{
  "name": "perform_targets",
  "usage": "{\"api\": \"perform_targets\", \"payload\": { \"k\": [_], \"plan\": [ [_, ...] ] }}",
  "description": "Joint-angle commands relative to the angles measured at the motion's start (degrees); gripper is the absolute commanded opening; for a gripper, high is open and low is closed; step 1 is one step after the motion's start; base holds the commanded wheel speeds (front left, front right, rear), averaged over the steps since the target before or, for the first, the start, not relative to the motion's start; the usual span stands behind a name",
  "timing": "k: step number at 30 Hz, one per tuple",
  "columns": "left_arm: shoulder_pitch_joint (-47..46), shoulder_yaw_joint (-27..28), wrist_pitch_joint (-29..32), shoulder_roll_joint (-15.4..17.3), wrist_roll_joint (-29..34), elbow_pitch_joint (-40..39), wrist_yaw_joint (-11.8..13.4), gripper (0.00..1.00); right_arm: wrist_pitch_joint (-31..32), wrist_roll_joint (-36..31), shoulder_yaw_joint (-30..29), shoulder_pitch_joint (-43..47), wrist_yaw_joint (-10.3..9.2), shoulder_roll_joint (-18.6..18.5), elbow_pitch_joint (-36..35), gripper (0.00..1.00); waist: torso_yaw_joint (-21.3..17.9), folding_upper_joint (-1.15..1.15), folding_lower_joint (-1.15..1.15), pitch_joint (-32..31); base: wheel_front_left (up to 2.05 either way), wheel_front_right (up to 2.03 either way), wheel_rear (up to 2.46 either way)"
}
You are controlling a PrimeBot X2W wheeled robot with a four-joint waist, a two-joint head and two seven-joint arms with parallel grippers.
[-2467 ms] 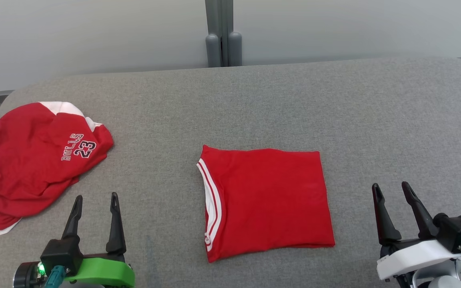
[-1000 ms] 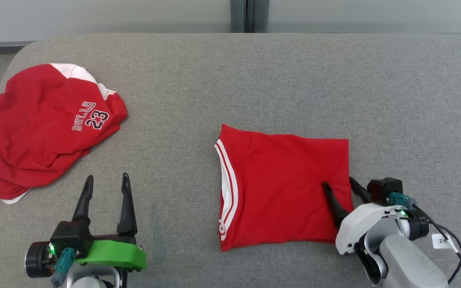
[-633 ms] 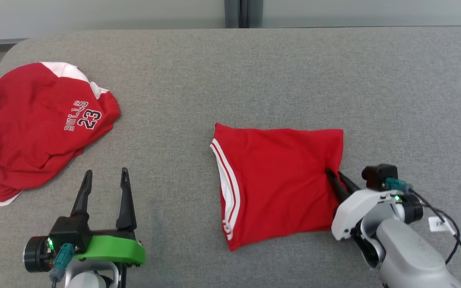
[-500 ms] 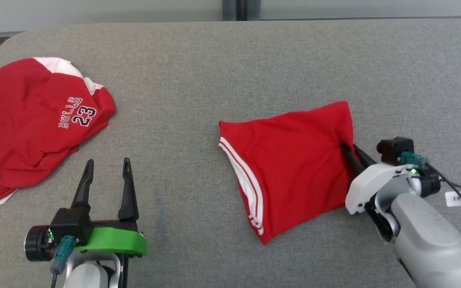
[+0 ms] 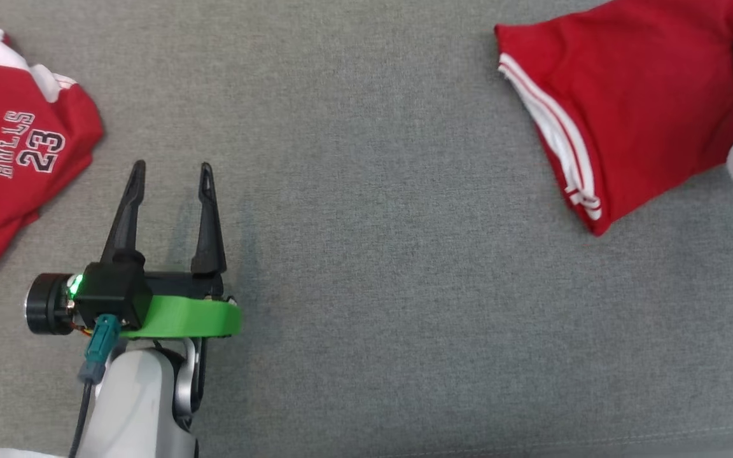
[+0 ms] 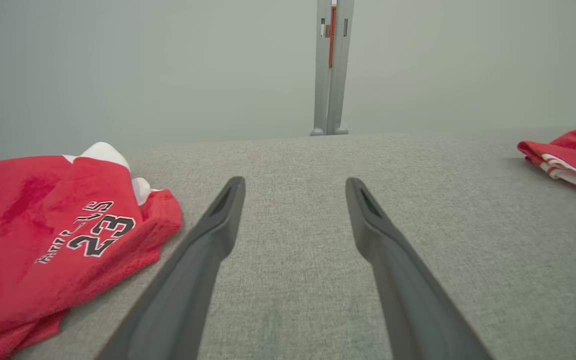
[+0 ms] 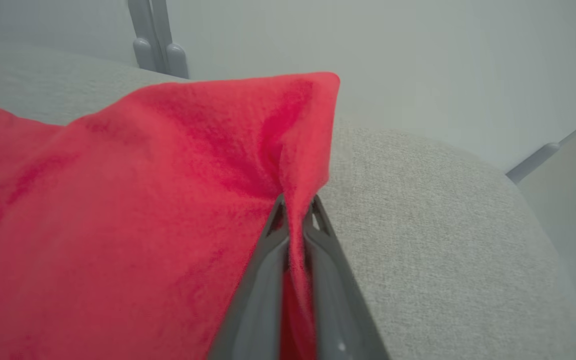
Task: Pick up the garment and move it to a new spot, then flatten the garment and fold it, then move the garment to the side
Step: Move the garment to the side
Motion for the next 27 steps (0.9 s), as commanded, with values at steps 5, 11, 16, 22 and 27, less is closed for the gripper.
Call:
{"api": "perform_targets", "payload": {
  "k": [5,11,16,22,27],
  "plan": [
    [-3.5,1.3,0.0,1.5,2.3,-2.1,0.1,1.0,-0.4,2.1,0.5,-5.0,-0.13,-6.8,-0.7,0.0,-8.2,0.0,0.0,11.2,0.0,0.0,0.0],
    [-2.5,2.3,0.0,3.0,3.5,-4.3,0.5,1.0,-0.1,3.6,0.7,-8.7,-0.13,-12.9,-1.3,0.0,-10.5,0.0,0.0,13.7,0.0,0.0,0.0],
    [-1.4,2.2,0.0,3.5,4.2,-5.5,0.6,1.0,1.0,4.6,0.8,-11.9,-0.13,-15.9,-0.7,0.0,-11.0,0.0,0.0,14.2,0.0,0.0,0.0],
    [-1.5,1.2,0.1,3.1,4.6,-6.2,0.7,1.0,2.3,6.3,1.3,-15.5,-0.13,-17.6,1.7,0.0,-10.4,0.0,0.0,14.3,0.0,0.0,0.0],
    [-1.7,1.3,0.1,3.3,4.2,-6.3,0.5,1.0,1.8,6.5,2.1,-17.7,-0.13,-17.1,5.3,1.0,-9.8,0.0,0.0,14.3,0.0,0.0,0.0]
  ]
}}
